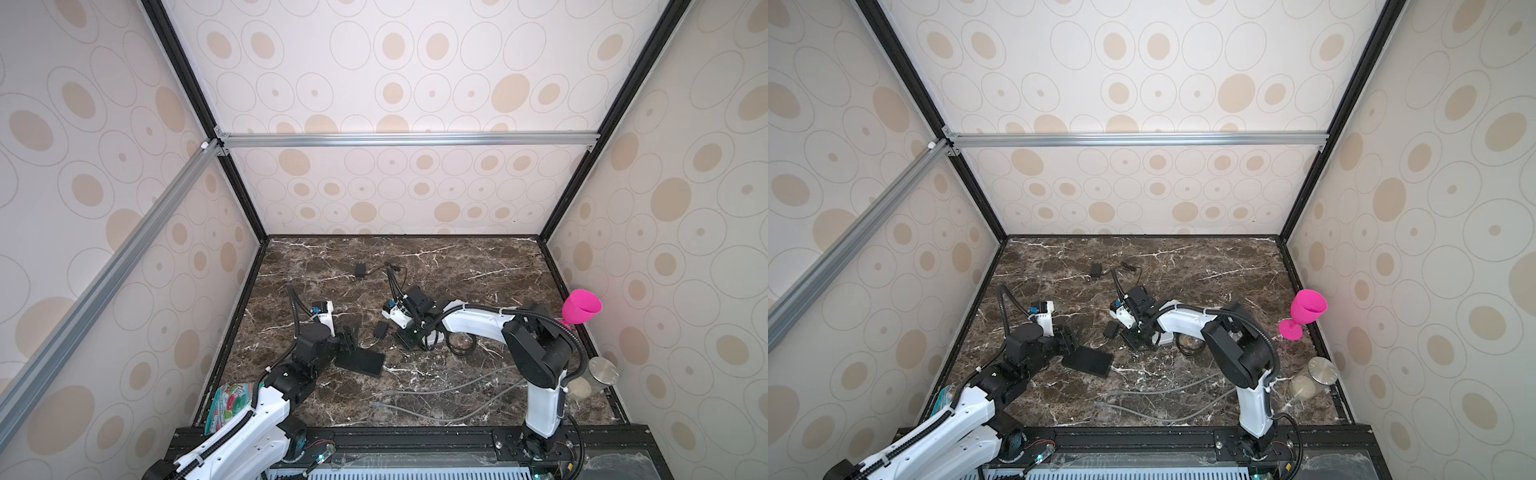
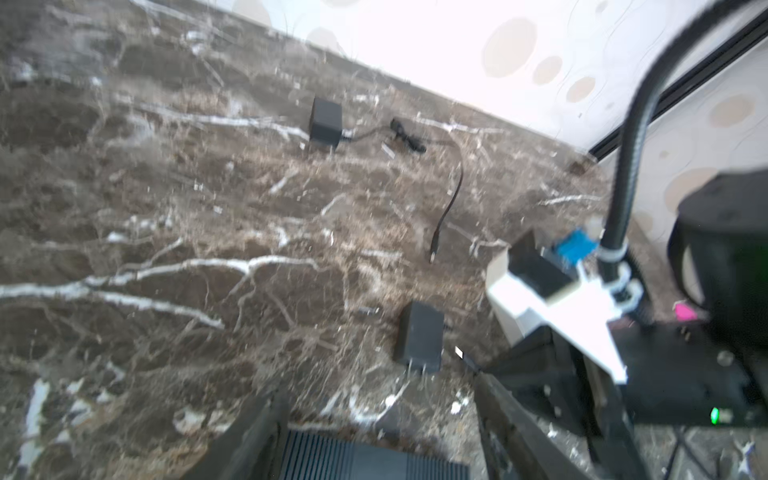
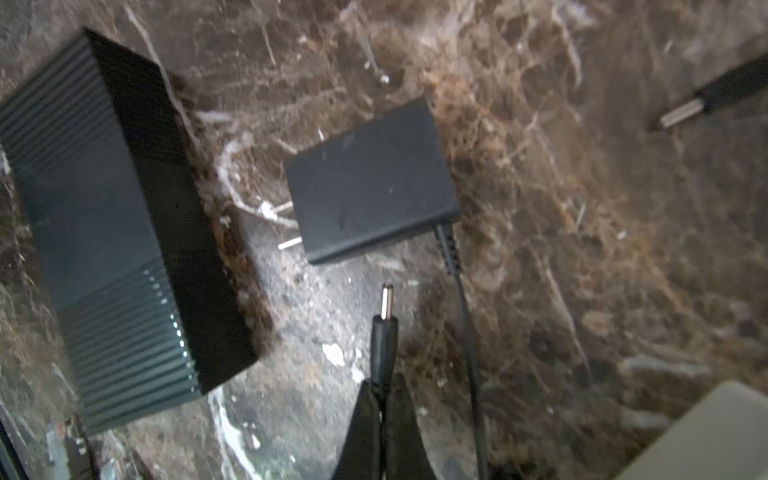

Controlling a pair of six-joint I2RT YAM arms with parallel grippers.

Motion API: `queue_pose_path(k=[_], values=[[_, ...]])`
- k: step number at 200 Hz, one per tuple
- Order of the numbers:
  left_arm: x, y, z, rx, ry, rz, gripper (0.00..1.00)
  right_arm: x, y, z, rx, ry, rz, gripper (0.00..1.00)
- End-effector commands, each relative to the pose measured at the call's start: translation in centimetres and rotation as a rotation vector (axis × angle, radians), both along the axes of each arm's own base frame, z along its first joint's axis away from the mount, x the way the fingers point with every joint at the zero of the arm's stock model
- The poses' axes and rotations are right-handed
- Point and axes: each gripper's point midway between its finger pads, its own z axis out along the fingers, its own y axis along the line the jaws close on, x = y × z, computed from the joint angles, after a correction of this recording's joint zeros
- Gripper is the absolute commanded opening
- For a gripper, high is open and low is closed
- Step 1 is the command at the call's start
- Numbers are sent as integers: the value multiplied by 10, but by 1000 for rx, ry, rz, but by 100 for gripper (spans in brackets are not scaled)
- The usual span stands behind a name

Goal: Insert the plug into the switch port

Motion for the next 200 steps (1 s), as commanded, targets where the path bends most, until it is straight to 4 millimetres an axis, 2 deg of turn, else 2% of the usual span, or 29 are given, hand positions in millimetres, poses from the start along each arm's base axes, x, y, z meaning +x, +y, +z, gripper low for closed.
queue_pose_path(k=[1,31,71,109,138,200], values=[[-3,4,-8,8,25,13,71,-5,9,-2,26,49,18,0],[3,14,-10,66,-37,45,70,-22,13,-2,57,62,49,0],[6,26,-27,178,-21,74,70,-47,19,-3,73,70,93,0],[6,22,-38,206,33,41,72,-56,24,-1,76,65,116,0],[5,20,-46,236,72,21,72,-70,28,1,75,66,149,0],[6,19,-51,266,88,4,72,-85,8,10,75,37,136,0]])
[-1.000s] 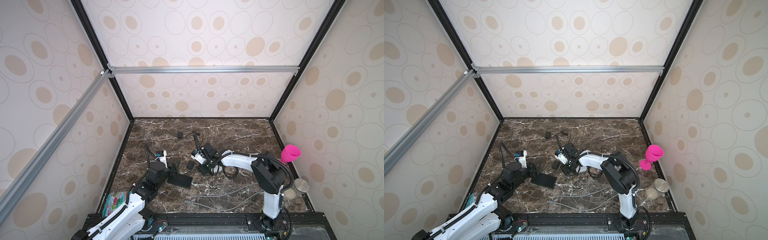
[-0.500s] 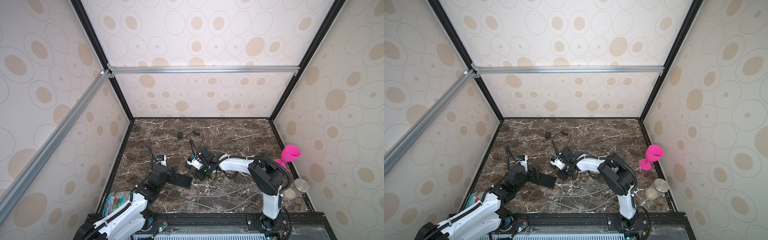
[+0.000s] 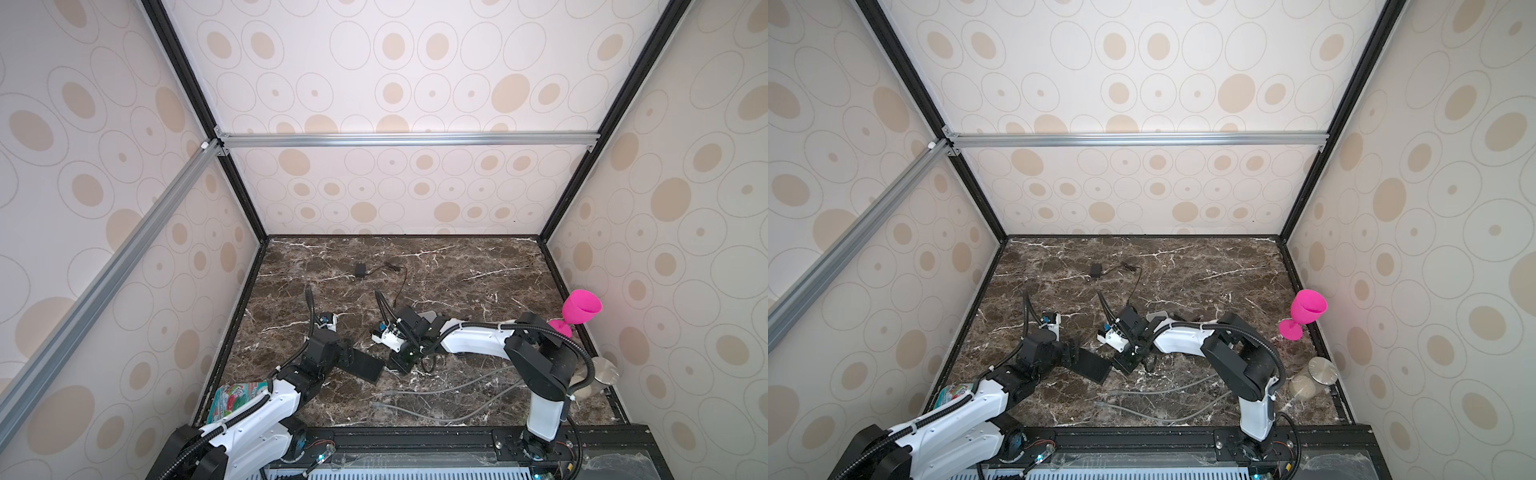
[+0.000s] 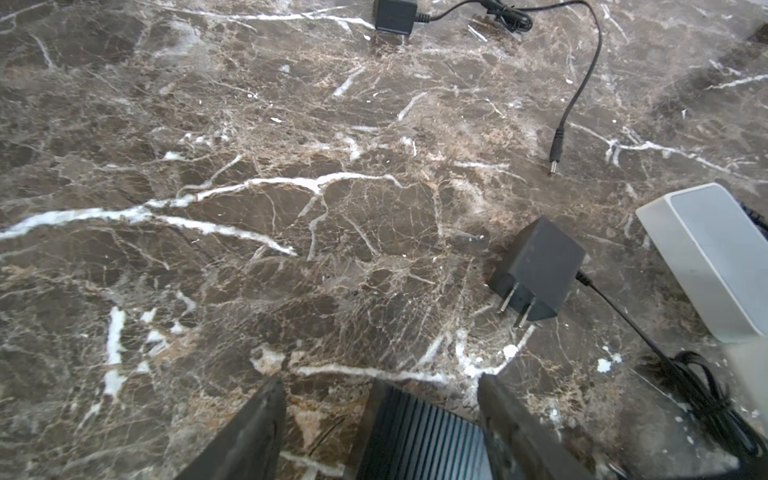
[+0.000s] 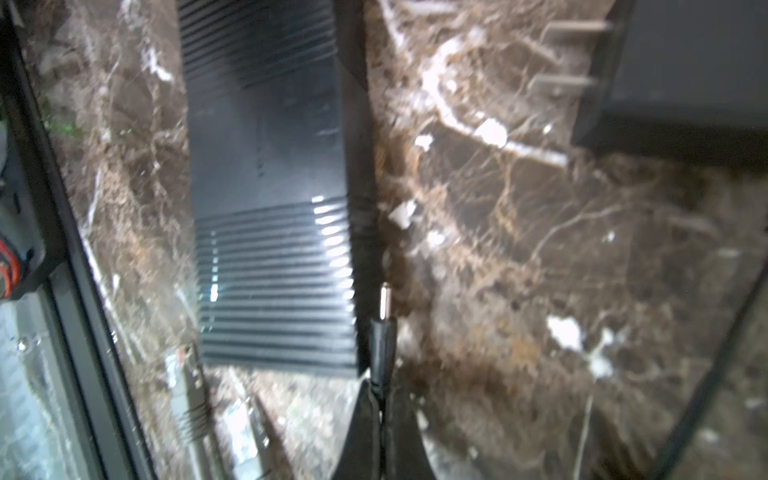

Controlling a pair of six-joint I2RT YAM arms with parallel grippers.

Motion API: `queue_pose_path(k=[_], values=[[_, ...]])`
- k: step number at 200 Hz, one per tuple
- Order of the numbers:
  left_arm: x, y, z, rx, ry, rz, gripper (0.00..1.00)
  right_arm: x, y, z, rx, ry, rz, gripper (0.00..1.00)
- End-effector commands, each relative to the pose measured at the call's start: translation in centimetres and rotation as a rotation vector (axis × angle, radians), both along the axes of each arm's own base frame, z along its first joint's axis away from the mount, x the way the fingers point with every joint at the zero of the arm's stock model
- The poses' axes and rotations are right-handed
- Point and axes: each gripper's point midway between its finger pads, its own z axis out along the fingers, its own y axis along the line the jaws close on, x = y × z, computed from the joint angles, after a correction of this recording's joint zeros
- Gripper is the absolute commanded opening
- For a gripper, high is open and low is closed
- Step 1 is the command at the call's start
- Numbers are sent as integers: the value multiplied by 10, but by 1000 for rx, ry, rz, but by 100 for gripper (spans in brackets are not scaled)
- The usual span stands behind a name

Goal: Insert the plug into the switch port

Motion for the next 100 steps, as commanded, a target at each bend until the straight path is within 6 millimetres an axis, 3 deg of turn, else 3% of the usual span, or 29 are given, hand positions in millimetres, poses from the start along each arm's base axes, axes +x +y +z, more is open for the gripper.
queue_pose_path(k=[1,32,56,100], values=[[9,-2,13,20,-24,-14,72,-1,-8,12,14,-28,-15,0],[12,-3,10,34,-17,-17,72,-6,-21,15,-2,-56,-26,0],[13,-3,10,27,-21,-12,68,-22,-28,14,-37,-63,10,0],[14,-11,5,12,8,-34,66,-48,-19,4,-92,-30,44,0]])
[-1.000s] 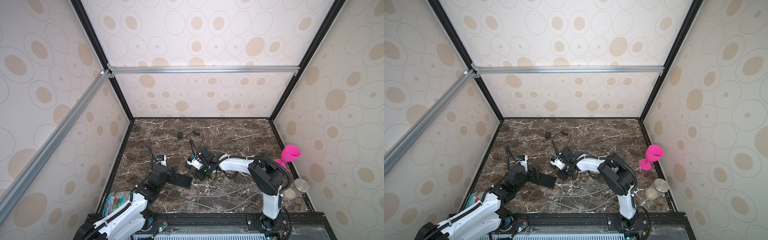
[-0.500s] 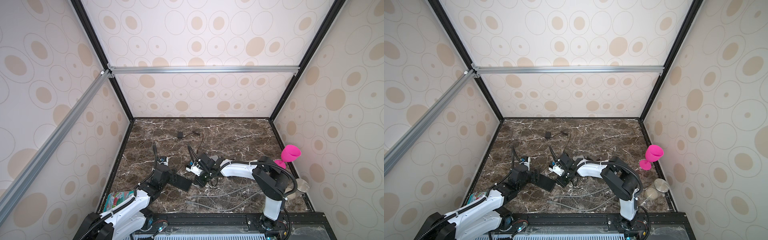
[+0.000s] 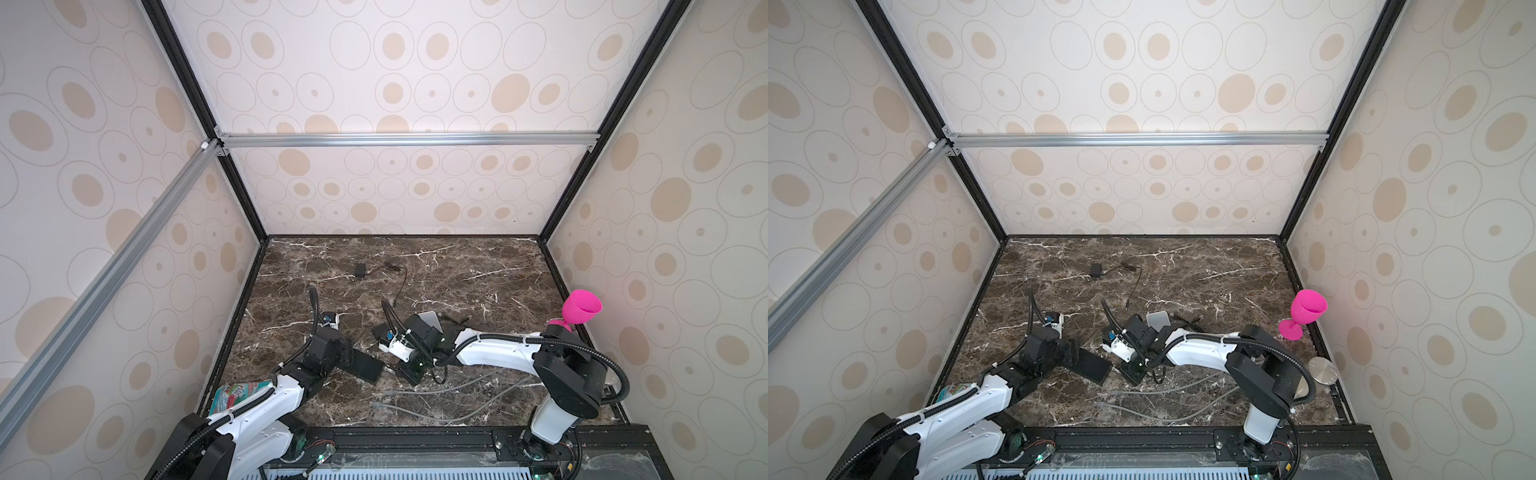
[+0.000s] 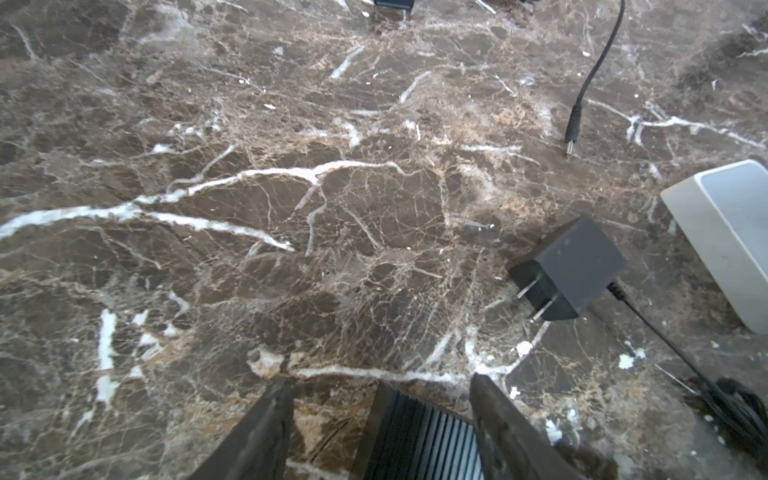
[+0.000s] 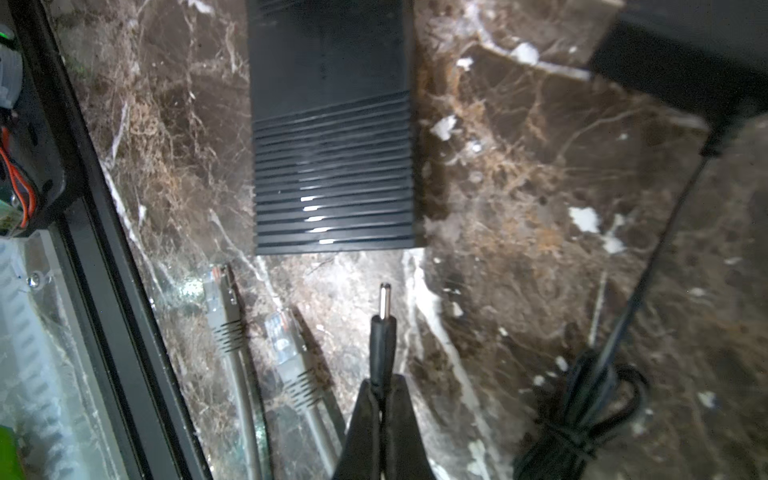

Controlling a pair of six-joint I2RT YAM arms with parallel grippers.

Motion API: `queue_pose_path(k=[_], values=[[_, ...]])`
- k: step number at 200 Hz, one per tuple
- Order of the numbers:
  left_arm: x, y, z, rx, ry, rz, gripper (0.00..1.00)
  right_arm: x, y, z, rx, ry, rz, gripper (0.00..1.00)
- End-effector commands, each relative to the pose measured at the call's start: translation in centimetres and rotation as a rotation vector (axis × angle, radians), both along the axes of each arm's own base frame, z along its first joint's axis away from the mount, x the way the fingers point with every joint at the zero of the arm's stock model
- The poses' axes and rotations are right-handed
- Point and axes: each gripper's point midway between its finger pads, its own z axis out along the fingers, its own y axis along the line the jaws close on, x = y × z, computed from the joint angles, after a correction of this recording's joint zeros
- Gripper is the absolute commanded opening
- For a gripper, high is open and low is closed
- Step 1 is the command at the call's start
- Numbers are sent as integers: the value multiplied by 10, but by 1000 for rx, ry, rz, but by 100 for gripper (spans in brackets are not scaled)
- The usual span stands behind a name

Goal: Insert the plug into the switch port

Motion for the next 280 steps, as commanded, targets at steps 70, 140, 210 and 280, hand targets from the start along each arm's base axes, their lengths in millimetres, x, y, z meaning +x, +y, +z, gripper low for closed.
queue_pose_path(k=[70,140,210,280], values=[[11,-20,-10,9,103,-76,58,-7,10,-19,-85,49,-56,0],[6,-18,-17,6,136,-64,58,-9,18,-17,-87,78,-47,0],[6,-20,-19,7,149,-70,58,-20,23,-19,-83,97,-5,0],[6,-21,-20,4,152,-74,59,-16,26,-18,-77,82,-5,0]])
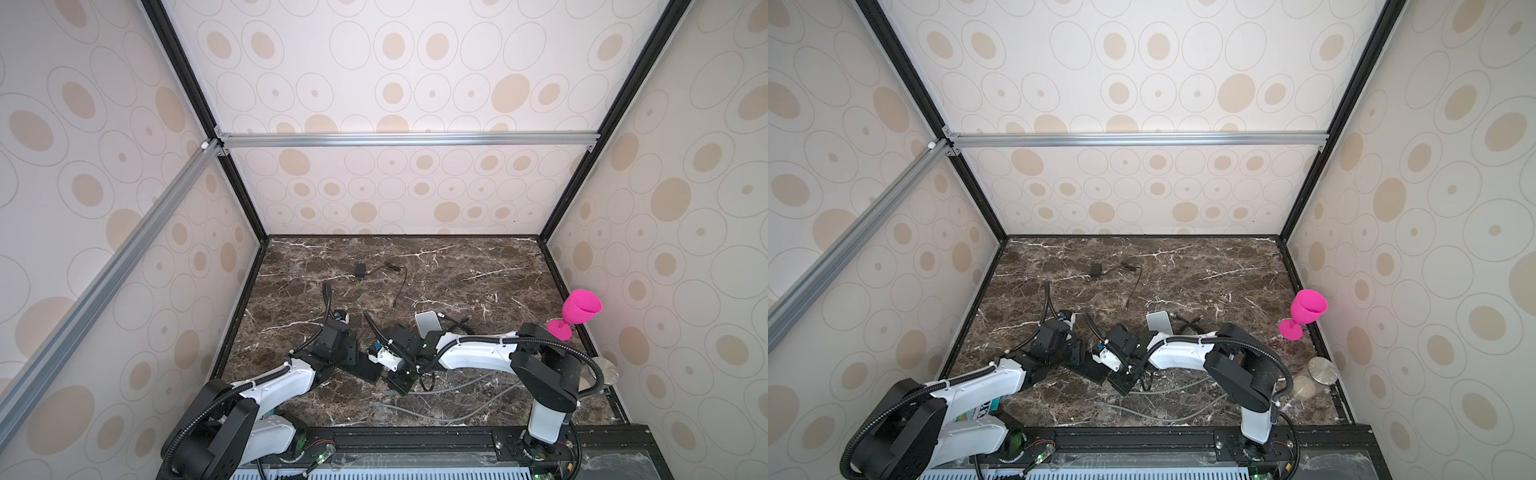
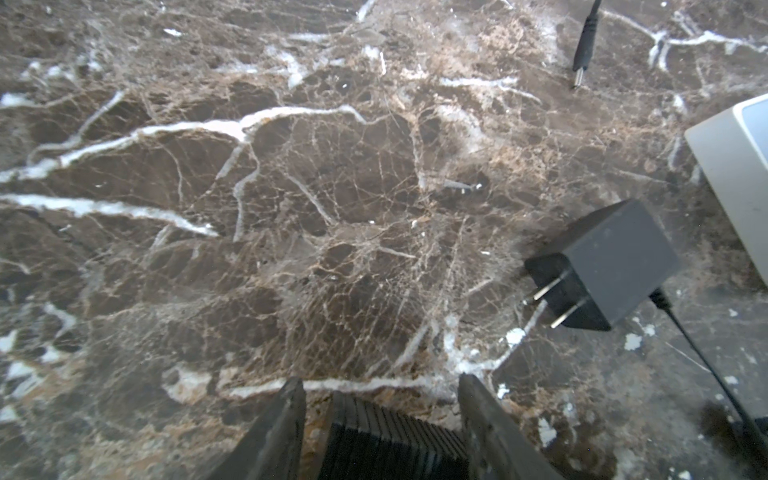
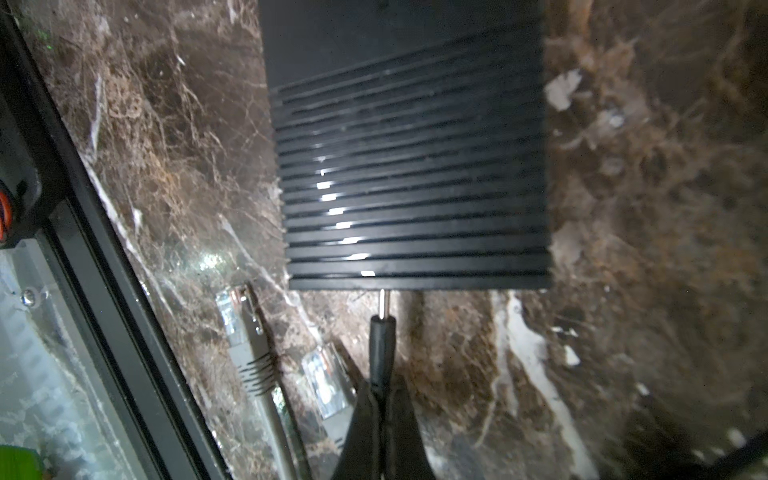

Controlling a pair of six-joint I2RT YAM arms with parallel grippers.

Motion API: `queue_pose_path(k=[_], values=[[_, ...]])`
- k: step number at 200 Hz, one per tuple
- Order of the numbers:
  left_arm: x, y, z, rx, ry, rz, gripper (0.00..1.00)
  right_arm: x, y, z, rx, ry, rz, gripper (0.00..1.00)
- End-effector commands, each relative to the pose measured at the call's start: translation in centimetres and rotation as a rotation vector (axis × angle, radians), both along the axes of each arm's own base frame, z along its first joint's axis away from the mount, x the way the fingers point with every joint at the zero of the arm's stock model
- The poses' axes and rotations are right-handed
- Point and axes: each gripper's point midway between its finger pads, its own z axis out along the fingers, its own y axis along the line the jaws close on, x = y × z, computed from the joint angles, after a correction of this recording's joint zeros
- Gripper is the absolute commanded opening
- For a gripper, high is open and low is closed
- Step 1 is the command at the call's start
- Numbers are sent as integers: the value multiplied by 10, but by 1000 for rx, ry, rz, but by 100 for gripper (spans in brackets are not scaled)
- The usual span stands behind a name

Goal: Insert the plug into the switch port

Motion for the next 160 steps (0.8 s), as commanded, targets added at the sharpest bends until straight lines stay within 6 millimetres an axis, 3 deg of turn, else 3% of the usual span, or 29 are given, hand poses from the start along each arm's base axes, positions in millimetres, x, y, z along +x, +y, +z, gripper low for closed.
queue_pose_path(k=[1,160], values=[[2,0,3,2,12,3,59,0,5,0,1,-1,15,0],[2,-4,0,-11,24,-13,59,8,14,6,18,-36,21,0]])
